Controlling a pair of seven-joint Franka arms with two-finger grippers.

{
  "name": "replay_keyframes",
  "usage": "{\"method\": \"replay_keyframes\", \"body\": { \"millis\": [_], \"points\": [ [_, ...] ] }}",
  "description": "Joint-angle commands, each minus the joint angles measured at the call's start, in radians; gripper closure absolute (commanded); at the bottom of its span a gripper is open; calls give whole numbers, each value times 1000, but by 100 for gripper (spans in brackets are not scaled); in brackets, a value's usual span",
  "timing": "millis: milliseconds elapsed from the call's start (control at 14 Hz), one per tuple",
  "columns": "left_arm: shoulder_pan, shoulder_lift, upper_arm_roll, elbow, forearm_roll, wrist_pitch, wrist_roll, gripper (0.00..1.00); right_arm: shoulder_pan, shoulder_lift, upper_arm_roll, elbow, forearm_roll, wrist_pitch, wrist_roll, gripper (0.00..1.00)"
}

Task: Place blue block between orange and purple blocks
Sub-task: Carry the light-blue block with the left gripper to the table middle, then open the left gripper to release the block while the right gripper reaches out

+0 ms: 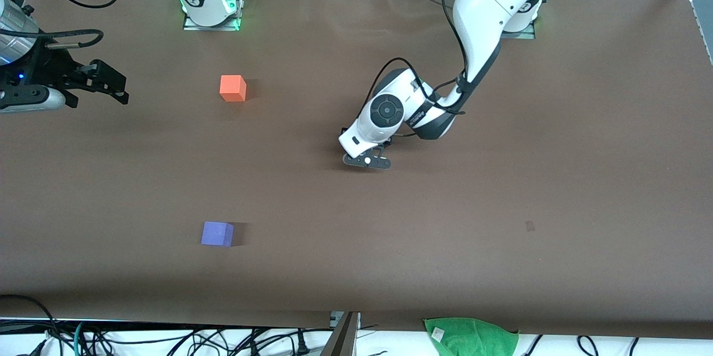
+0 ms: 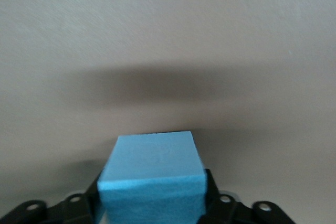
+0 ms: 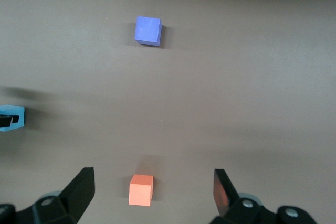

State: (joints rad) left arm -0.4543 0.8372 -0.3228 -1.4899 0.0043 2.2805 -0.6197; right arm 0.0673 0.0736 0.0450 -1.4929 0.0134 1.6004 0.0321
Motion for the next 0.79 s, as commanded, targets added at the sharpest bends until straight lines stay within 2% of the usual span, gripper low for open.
{"method": "replay_keyframes", "body": {
  "millis": [0,286,429,714],
  "points": [
    [15,-13,8,8,3,-10,12,0,-1,2,4,11,2,-7,-8,0],
    [48,-125,-16,11,-24,-174,15,0,-3,2,4,11,2,-10,-8,0],
    [72,-176,-30,11,-108,-185,17,0,-1,2,4,11,2,-10,-8,0],
    [152,-279,-10,7,-96,-212,17,0,-3,2,3,10,2,-11,-8,0]
  ]
}}
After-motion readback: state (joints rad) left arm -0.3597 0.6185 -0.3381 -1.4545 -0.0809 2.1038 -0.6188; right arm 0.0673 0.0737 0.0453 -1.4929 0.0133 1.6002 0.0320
